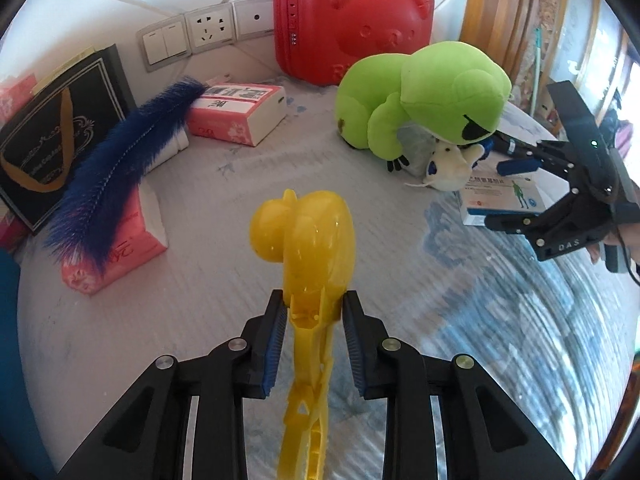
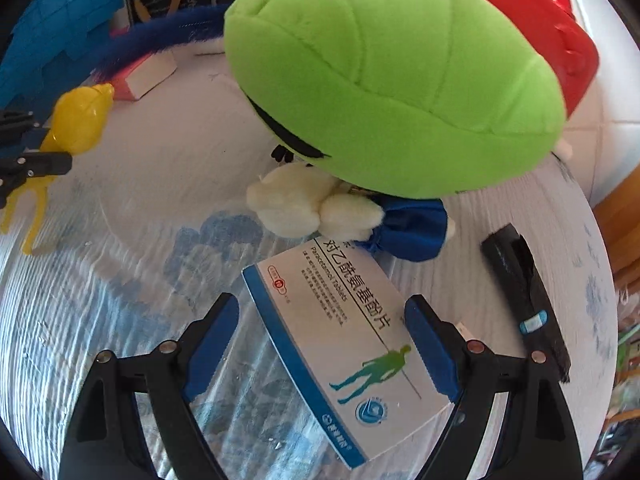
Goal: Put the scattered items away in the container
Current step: 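Lift the yellow clip with the left tool while the right tool grasps the medicine box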
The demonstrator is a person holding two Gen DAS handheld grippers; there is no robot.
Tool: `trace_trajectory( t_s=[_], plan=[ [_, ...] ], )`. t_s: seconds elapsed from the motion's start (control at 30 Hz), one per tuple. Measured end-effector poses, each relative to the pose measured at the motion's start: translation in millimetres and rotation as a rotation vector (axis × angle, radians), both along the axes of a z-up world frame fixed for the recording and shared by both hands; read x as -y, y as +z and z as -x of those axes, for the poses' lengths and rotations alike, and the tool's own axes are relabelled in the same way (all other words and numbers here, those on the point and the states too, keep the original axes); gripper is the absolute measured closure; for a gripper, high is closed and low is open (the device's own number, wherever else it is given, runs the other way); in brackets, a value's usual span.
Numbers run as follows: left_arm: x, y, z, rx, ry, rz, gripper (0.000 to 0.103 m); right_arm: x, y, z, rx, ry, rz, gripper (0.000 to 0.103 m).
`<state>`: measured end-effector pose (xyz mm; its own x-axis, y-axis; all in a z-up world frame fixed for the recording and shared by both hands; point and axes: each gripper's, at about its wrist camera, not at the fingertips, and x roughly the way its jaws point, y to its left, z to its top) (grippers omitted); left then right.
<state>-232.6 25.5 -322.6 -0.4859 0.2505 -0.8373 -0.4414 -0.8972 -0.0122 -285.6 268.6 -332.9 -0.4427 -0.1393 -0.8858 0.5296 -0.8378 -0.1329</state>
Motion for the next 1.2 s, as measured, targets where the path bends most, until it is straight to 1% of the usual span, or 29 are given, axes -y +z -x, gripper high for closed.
trace_trajectory(
  t_s=[0.2,0.27,0.3,0.43,0.6,0.73,0.8,0.97,1.1,1.13,1.2],
  plan=[
    [20,4,-20,0.01,0.044,0.001,0.076,13,-8,12,0.04,0.11,-0.033,0.017],
    [26,5,-25,0.014,0.06,0.004,0.076,16,-15,12,0.082,0.137,-0.044,0.022],
    [27,5,-28,0.015,0.065,0.005,0.076,17,-16,11,0.089,0.142,-0.03,0.032],
    [34,14,-38,0.014,0.087,0.004,0.076,17,-16,1,0.119,0.108,0.017,0.032],
    [39,32,-52,0.007,0.104,0.004,0.077,25,-7,-28,0.134,0.059,0.069,0.032],
    [41,48,-63,0.002,0.12,0.002,0.078,33,13,-52,0.134,0.025,0.099,0.032],
    [41,58,-70,-0.005,0.125,0.003,0.078,37,28,-64,0.128,0.005,0.113,0.032],
    [42,89,-88,-0.025,0.135,0.004,0.079,31,75,-85,0.137,-0.109,0.182,0.032],
    [42,115,-104,-0.05,0.145,0.003,0.08,21,116,-113,0.107,-0.161,0.223,0.032],
    [42,122,-108,-0.057,0.148,0.003,0.08,13,130,-117,0.1,-0.163,0.23,0.032],
    [42,135,-117,-0.067,0.16,-0.004,0.08,14,151,-130,0.072,-0.164,0.237,0.032]
  ],
)
